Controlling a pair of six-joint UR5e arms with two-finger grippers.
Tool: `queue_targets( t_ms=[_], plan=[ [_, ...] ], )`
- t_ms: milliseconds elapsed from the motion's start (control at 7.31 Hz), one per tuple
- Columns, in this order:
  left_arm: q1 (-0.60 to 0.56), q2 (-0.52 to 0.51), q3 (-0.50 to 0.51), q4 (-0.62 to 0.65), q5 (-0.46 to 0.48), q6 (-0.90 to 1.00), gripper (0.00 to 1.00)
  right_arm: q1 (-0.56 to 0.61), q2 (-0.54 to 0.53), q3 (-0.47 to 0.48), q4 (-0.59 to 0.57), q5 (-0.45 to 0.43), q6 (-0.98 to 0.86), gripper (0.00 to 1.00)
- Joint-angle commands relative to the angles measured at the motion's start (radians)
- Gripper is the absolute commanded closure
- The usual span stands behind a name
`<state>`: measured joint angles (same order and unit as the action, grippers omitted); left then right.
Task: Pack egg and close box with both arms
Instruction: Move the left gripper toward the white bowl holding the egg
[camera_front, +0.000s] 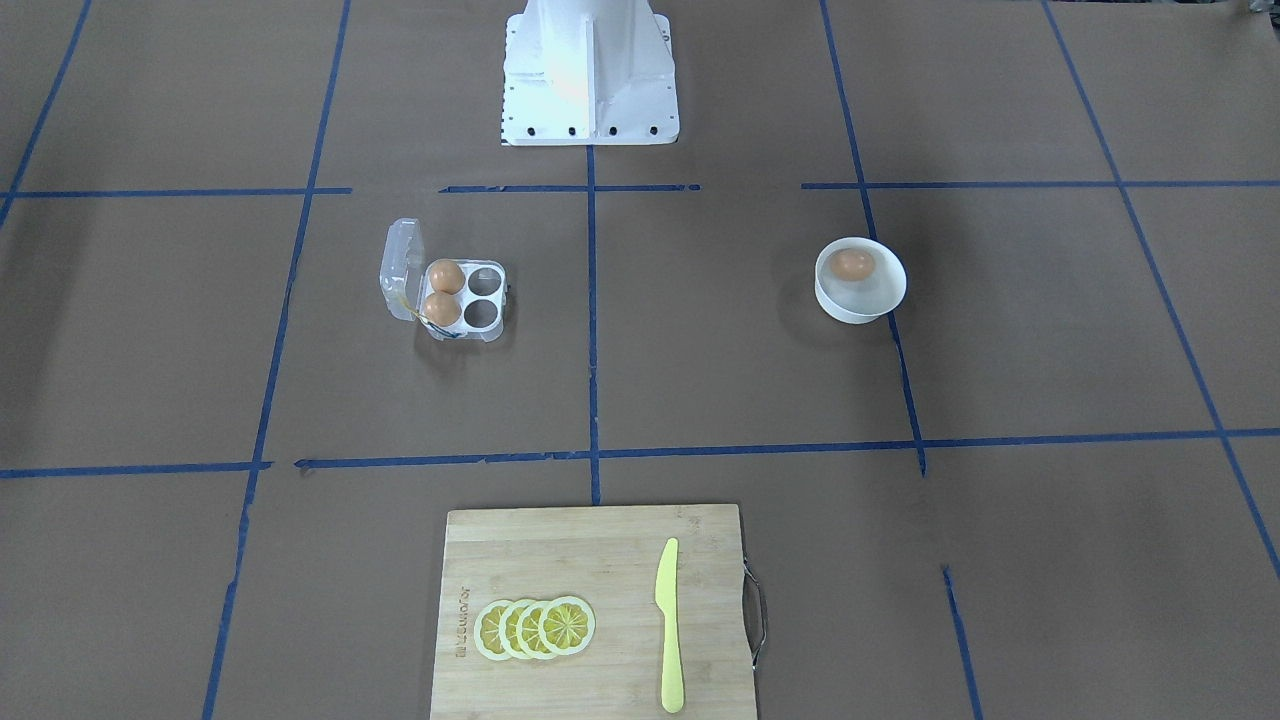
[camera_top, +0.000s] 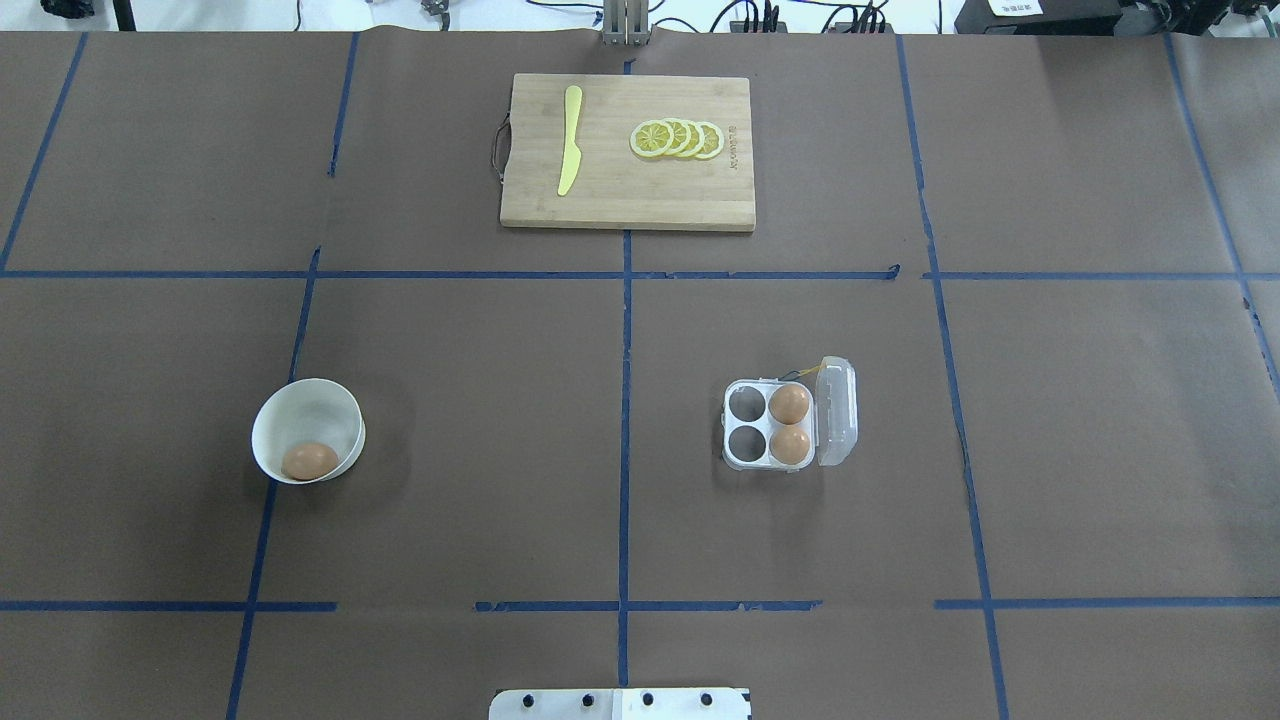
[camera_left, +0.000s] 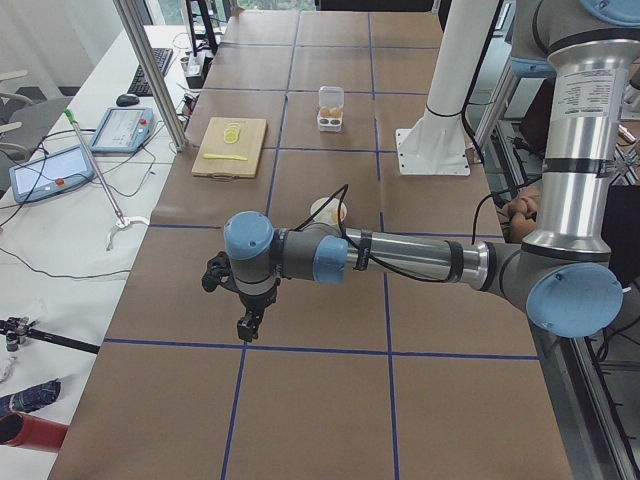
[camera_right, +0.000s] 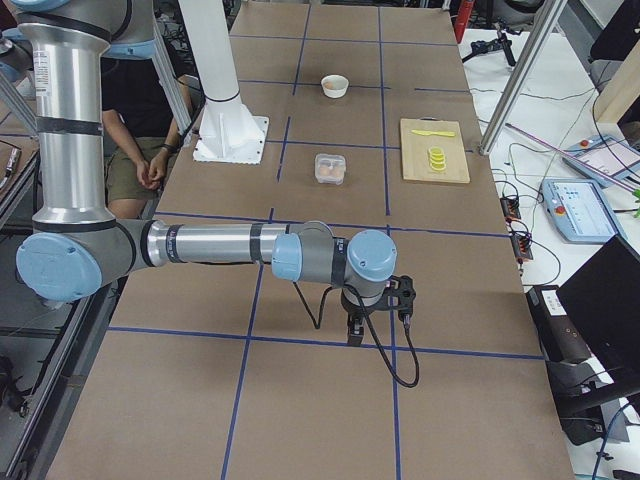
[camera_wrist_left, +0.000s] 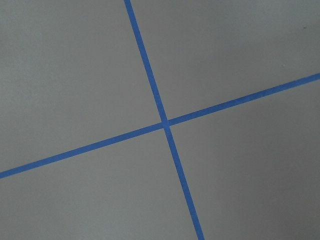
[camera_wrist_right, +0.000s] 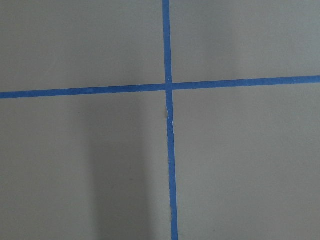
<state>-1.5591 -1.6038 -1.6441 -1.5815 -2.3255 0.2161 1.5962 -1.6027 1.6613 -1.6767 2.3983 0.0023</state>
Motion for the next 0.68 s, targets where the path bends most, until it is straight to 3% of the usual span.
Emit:
queue_targets(
  t_ms=[0, 547],
  plan=[
    [-0.001, 0.002, -0.003, -0.002, 0.000, 0.000, 0.00, 0.001, -0.002, 0.003, 0.000, -0.004, -0.002, 0.00],
    [0.016, -0.016, -0.150, -0.049, -0.011, -0.105, 0.00, -0.001, 0.036, 0.011, -0.003, -0.013, 0.042, 0.00]
  ],
)
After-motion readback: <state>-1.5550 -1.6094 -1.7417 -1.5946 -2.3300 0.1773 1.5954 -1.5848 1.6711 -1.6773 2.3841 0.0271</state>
